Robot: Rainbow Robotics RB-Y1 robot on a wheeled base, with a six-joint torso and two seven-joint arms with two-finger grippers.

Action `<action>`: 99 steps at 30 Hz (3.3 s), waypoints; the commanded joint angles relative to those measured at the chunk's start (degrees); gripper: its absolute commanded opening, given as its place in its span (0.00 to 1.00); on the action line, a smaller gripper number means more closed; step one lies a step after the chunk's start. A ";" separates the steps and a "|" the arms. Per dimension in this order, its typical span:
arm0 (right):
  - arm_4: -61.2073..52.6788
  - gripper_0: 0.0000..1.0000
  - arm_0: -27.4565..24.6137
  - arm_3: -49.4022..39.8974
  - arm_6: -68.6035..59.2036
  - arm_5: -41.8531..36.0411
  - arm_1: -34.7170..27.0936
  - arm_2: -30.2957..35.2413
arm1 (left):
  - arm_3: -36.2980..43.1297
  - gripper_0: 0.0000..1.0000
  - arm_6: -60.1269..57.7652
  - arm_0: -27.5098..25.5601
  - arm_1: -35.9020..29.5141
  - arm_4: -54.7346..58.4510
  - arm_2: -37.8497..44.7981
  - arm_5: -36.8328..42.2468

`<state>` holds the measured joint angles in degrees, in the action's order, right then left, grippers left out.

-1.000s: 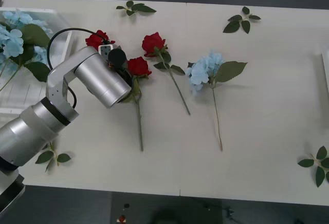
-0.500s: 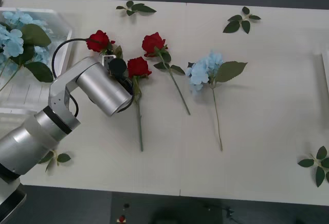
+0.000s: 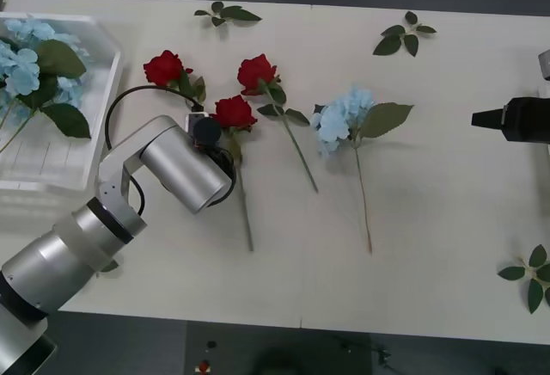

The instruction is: Put the red flowers into the right box and the blue flowers into the left box

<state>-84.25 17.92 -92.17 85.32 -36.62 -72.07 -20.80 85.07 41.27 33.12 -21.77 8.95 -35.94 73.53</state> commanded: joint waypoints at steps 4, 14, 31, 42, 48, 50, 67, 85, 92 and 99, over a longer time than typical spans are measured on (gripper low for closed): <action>5.41 1.00 -2.72 -7.15 -1.21 -4.25 7.83 3.93 | 0.45 1.00 1.09 3.53 2.52 -1.75 -0.19 2.76; 20.71 1.00 -1.84 -15.59 -12.37 -12.78 17.23 3.93 | -0.87 1.00 1.62 3.97 2.52 -3.33 -0.19 2.32; 46.37 1.00 8.88 -12.95 -27.40 -19.81 29.80 -7.85 | -6.32 0.48 1.71 3.71 2.96 -4.91 -0.27 -2.86; 51.29 1.00 14.77 -2.67 -28.63 -19.81 36.04 -11.37 | -6.32 0.18 1.97 3.71 2.96 -5.88 -1.33 -3.83; 54.37 1.00 17.50 2.87 -28.98 -19.90 37.89 -12.60 | -6.41 0.00 2.32 3.18 2.87 -6.84 -1.33 -4.80; 54.89 1.00 18.20 4.27 -28.98 -19.90 37.97 -13.39 | -6.32 0.00 2.67 2.83 2.79 -7.55 -1.33 -5.32; 56.74 1.00 21.45 10.43 -28.98 -22.88 40.17 -15.23 | 14.51 0.00 7.51 -14.93 -14.18 -8.86 -1.42 -14.64; 56.74 0.00 21.54 10.60 -28.98 -22.80 40.35 -15.23 | 21.28 0.68 7.33 -21.70 -18.57 -9.57 0.08 -19.38; 56.74 0.00 21.54 10.60 -28.98 -22.88 40.26 -15.23 | 21.98 0.95 7.68 -19.15 -18.13 -6.49 3.77 -19.21; 51.20 0.00 21.28 5.77 -28.36 -22.62 36.57 -12.77 | 21.98 1.00 7.95 -13.87 -17.87 0.10 4.82 -15.52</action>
<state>-30.62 37.85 -81.62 58.29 -59.26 -32.69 -36.01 105.25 47.84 16.05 -40.11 7.93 -31.57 56.42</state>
